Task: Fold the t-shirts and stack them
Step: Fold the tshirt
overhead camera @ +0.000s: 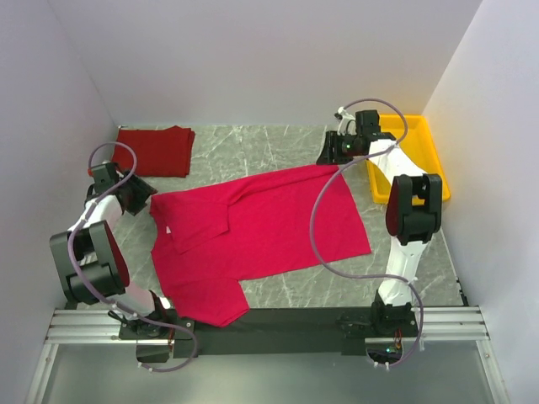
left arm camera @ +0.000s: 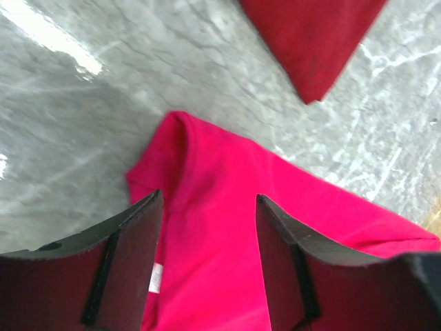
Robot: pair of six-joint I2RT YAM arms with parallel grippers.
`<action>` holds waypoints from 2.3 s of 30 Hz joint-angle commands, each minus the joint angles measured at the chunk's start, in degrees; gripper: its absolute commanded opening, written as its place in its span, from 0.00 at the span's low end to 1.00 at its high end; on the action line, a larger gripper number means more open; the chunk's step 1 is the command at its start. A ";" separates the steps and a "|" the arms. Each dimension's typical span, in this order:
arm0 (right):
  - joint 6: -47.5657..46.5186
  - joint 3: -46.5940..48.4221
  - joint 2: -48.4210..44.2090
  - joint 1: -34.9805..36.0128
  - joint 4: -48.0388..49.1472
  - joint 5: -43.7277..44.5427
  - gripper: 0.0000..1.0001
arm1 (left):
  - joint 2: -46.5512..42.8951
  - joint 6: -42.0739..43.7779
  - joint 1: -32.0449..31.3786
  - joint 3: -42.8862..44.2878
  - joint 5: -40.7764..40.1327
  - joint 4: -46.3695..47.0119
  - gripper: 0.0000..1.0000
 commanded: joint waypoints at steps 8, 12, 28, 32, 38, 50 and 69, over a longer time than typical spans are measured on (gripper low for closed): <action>5.77 11.98 8.74 -1.61 -2.85 15.73 0.52 | 2.64 2.16 2.07 2.79 5.28 3.05 0.59; 4.36 18.48 12.70 -1.79 -6.10 19.16 0.52 | 1.86 1.72 2.33 2.70 5.81 2.79 0.60; 1.72 23.86 19.56 -1.97 -9.62 18.46 0.49 | -3.51 1.81 3.30 -1.78 7.48 0.15 0.60; 1.20 24.39 20.35 -1.88 -10.06 18.38 0.42 | -4.74 2.16 3.83 -3.01 7.66 -0.55 0.60; 1.02 23.16 19.83 -1.88 -9.01 18.20 0.26 | -6.85 2.07 4.44 -4.59 8.27 -0.90 0.60; -4.34 13.85 12.27 -2.23 -2.68 18.91 0.20 | -8.52 2.43 4.88 -4.86 8.89 -1.96 0.60; -8.47 22.45 17.10 -2.49 -6.37 14.69 0.41 | -9.22 2.25 5.15 -6.09 9.41 -2.05 0.61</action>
